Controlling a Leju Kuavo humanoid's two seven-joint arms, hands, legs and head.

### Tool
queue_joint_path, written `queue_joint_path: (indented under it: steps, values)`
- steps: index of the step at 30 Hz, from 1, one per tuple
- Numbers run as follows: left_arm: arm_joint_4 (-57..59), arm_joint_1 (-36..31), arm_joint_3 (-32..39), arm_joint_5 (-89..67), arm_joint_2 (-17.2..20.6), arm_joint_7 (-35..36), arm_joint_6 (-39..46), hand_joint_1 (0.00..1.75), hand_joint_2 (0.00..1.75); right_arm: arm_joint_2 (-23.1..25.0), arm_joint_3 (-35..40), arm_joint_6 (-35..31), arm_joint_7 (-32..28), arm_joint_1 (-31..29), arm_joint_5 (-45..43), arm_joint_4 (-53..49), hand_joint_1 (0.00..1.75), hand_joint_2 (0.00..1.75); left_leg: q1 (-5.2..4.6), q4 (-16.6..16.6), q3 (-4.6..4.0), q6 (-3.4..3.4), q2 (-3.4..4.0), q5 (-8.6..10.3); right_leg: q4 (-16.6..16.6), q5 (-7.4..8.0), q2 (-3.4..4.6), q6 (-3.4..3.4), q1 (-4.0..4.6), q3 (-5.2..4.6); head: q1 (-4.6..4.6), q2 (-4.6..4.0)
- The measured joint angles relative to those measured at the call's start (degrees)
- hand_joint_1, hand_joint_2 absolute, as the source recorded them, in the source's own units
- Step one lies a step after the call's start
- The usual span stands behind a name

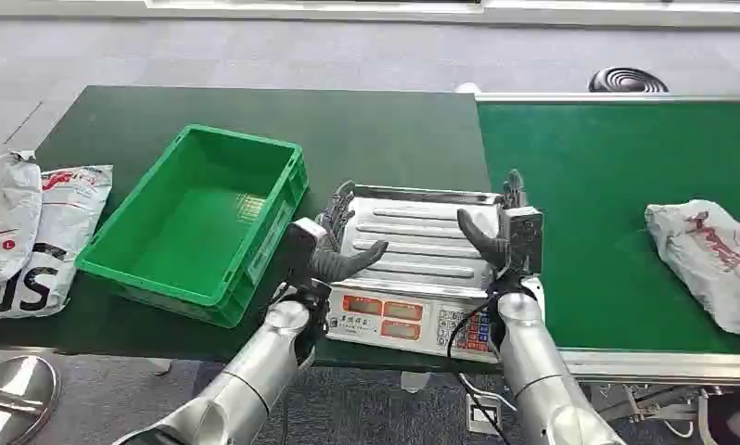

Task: Moved the parcel from conveyor to table for the left to box.

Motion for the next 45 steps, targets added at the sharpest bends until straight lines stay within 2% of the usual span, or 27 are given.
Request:
queue_joint_path:
  steps: [4,7,8,14,17,21,27,33,37,41,45]
  values:
    - [1.35,-1.87,-3.55,7.22,0.02,0.00,3.68,0.00,1.75,-1.82,-2.36,-3.13,0.74,0.28,2.74,0.50,0.00,1.75,-0.01,0.01,-0.01,0.00,-0.02,0.00,0.00,0.01,-0.01,0.01,-0.01,0.00,0.00,0.00]
    - [3.56,-4.26,-8.23,13.63,0.02,0.02,6.83,0.00,1.75,-3.49,-4.69,-13.74,3.04,0.71,11.07,0.92,0.00,1.75,-0.02,0.01,-0.04,0.01,-0.07,0.00,0.00,0.01,-0.04,0.02,-0.02,0.02,0.00,0.00]
    - [4.17,-4.88,-9.67,14.85,0.02,0.02,7.45,0.00,1.75,-3.99,-5.41,-14.95,3.58,0.71,12.44,1.14,0.00,1.75,-0.02,0.01,-0.04,0.01,-0.06,0.00,0.00,0.01,-0.04,0.02,-0.02,0.02,0.00,0.00]
    - [7.45,-7.78,-15.17,20.13,0.02,0.02,9.53,0.00,1.75,-6.23,-8.68,-17.18,4.37,-0.18,13.88,3.92,0.00,1.75,-0.02,0.00,-0.04,0.01,-0.03,-0.02,0.00,0.02,-0.01,0.01,-0.01,-0.01,0.00,0.00]
    - [8.81,-8.90,-16.44,21.07,0.02,0.00,10.20,0.00,1.75,-7.67,-10.08,-19.82,6.52,-2.28,18.46,7.26,0.00,1.75,-0.01,0.00,-0.03,0.01,-0.02,0.00,0.00,0.02,0.00,0.01,0.00,0.00,0.00,0.00]
    - [10.95,-10.69,-17.13,21.37,0.11,0.02,9.55,0.00,1.75,-9.07,-15.33,-20.28,11.57,-5.48,29.45,9.75,0.00,1.75,-0.01,0.00,-0.03,0.01,-0.02,0.01,0.01,0.04,0.00,0.01,-0.01,0.01,0.00,0.00]
    - [12.26,-11.43,-17.13,21.57,0.15,0.00,9.55,0.00,1.75,-9.94,-20.17,-20.57,12.88,-7.42,32.92,11.39,0.00,1.75,-0.02,0.01,-0.04,0.03,-0.01,0.01,0.01,0.05,0.01,0.03,-0.02,0.01,0.02,0.00]
    - [13.46,-12.02,-17.13,20.92,0.20,0.00,9.35,0.00,1.75,-10.21,-27.64,-20.59,24.86,-9.47,51.87,11.63,0.00,1.75,-0.02,0.00,-0.03,0.03,-0.06,0.01,0.01,0.04,-0.03,0.03,-0.01,0.02,0.00,0.00]
    - [14.21,-12.02,-17.13,20.35,0.28,0.00,9.13,0.00,1.75,-11.38,-32.78,-20.59,31.68,-9.87,60.25,11.80,0.00,1.75,-0.02,0.00,-0.04,0.03,-0.10,0.01,0.01,0.04,-0.06,0.04,-0.02,0.04,0.02,0.00]
    - [14.67,-11.88,-17.13,19.65,0.42,0.00,9.94,0.00,1.75,-12.28,-37.29,-20.59,35.41,-10.03,65.11,12.26,0.00,1.75,-0.03,0.01,-0.05,0.04,-0.10,0.01,0.01,0.04,-0.06,0.04,-0.03,0.04,0.02,0.00]
    - [14.86,-11.84,-17.13,19.43,0.50,0.00,10.16,0.00,1.75,-12.74,-39.45,-20.59,35.69,-10.05,65.79,12.66,0.00,1.75,-0.02,0.00,-0.04,0.04,-0.09,0.00,0.01,0.04,-0.06,0.04,-0.02,0.04,0.00,0.00]
